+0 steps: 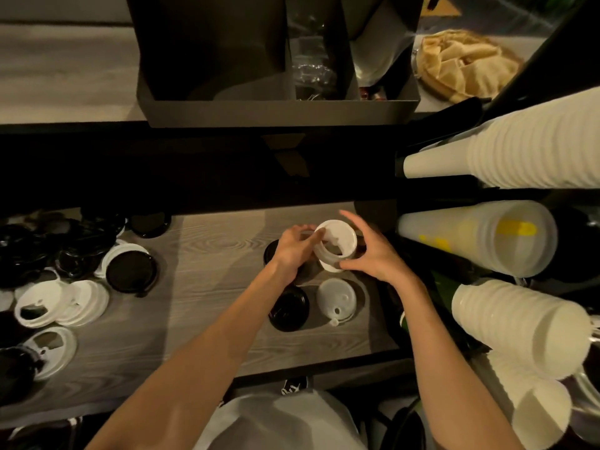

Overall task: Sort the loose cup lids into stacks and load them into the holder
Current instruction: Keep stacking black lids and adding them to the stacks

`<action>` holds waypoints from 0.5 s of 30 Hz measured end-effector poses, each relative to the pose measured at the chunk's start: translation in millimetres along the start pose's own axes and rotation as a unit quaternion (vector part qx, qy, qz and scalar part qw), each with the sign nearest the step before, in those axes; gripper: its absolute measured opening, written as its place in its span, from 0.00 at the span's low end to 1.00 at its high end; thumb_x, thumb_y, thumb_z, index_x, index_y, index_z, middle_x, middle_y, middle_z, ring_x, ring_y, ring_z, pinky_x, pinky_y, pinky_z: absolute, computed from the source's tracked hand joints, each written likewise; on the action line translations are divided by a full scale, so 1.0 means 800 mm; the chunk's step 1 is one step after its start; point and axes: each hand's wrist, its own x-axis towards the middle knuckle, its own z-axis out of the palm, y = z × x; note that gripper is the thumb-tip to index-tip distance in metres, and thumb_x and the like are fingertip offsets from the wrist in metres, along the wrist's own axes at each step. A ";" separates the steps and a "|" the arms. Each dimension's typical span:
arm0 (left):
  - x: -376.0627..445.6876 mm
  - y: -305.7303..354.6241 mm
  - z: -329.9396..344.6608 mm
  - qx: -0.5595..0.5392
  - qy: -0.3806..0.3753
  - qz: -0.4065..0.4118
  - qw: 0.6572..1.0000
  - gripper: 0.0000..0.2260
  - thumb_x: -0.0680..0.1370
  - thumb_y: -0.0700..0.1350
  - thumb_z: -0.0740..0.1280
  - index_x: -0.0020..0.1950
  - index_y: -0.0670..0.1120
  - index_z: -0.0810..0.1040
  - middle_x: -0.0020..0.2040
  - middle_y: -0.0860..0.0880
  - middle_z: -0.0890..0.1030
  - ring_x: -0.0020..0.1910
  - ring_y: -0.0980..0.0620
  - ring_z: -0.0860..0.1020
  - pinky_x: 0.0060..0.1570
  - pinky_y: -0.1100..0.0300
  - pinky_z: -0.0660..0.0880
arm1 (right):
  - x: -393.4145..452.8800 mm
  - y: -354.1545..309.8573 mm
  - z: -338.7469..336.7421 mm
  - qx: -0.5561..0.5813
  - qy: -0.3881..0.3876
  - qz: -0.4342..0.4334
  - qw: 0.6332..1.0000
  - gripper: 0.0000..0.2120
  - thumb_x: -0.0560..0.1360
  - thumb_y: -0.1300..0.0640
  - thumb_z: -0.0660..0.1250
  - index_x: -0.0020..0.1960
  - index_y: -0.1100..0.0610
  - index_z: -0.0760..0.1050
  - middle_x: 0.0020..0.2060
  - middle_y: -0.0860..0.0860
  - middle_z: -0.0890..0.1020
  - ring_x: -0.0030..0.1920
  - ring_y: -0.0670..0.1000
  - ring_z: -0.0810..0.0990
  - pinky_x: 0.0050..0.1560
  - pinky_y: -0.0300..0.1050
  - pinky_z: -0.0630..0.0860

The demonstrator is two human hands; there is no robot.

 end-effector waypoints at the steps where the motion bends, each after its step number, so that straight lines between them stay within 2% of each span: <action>1: -0.001 0.005 0.002 -0.031 -0.005 -0.007 0.999 0.16 0.79 0.47 0.73 0.63 0.41 0.78 0.54 0.41 0.84 0.50 0.47 0.85 0.49 0.49 0.84 | 0.001 0.003 0.003 0.056 0.022 0.038 0.997 0.49 0.65 0.50 0.84 0.77 0.34 0.61 0.72 0.44 0.69 0.73 0.49 0.68 0.70 0.51 0.72; 3: 0.001 0.005 0.008 -0.076 -0.013 -0.031 0.997 0.13 0.80 0.41 0.70 0.63 0.37 0.76 0.52 0.41 0.83 0.45 0.49 0.84 0.39 0.57 0.83 | 0.006 0.011 0.012 0.153 0.087 0.119 0.977 0.42 0.65 0.40 0.82 0.74 0.39 0.67 0.70 0.48 0.73 0.70 0.52 0.73 0.67 0.55 0.77; 4: -0.001 0.006 0.012 -0.080 -0.016 -0.044 0.996 0.12 0.81 0.40 0.69 0.62 0.37 0.75 0.51 0.41 0.82 0.44 0.49 0.84 0.37 0.57 0.83 | 0.008 0.014 0.016 0.178 0.115 0.144 0.967 0.37 0.69 0.41 0.80 0.73 0.43 0.69 0.69 0.52 0.76 0.68 0.54 0.76 0.65 0.55 0.78; 5: -0.002 0.005 0.015 -0.069 -0.014 -0.057 0.996 0.10 0.81 0.40 0.69 0.60 0.38 0.74 0.51 0.42 0.81 0.45 0.47 0.84 0.38 0.55 0.84 | 0.008 0.014 0.021 0.184 0.135 0.158 0.961 0.31 0.73 0.45 0.77 0.73 0.48 0.70 0.67 0.55 0.78 0.66 0.55 0.78 0.64 0.52 0.78; 8: 0.009 -0.003 0.024 0.038 0.006 -0.054 0.998 0.06 0.81 0.44 0.70 0.51 0.41 0.78 0.46 0.43 0.83 0.47 0.43 0.84 0.52 0.44 0.83 | 0.010 0.014 0.026 0.142 0.177 0.166 0.960 0.23 0.79 0.51 0.72 0.70 0.60 0.74 0.63 0.57 0.81 0.63 0.56 0.80 0.57 0.43 0.74; 10: 0.016 -0.009 0.026 0.106 0.025 -0.035 0.993 0.11 0.80 0.49 0.71 0.53 0.41 0.83 0.45 0.42 0.86 0.47 0.44 0.85 0.55 0.45 0.82 | 0.012 0.013 0.032 0.127 0.185 0.162 0.961 0.20 0.80 0.52 0.71 0.68 0.62 0.76 0.61 0.58 0.83 0.61 0.56 0.81 0.54 0.42 0.73; 12: 0.018 -0.010 0.028 0.174 0.049 -0.004 0.983 0.14 0.80 0.49 0.70 0.57 0.40 0.84 0.50 0.42 0.87 0.51 0.46 0.84 0.57 0.54 0.79 | 0.017 0.014 0.038 0.108 0.186 0.161 0.963 0.21 0.80 0.50 0.71 0.67 0.61 0.77 0.60 0.58 0.83 0.60 0.56 0.82 0.52 0.43 0.74; 15: 0.018 -0.013 0.033 0.235 0.063 0.030 0.969 0.12 0.81 0.46 0.68 0.58 0.39 0.84 0.53 0.41 0.86 0.56 0.45 0.83 0.51 0.63 0.72 | 0.024 0.020 0.047 0.068 0.198 0.168 0.963 0.22 0.81 0.47 0.69 0.68 0.59 0.77 0.60 0.58 0.83 0.61 0.58 0.81 0.55 0.48 0.78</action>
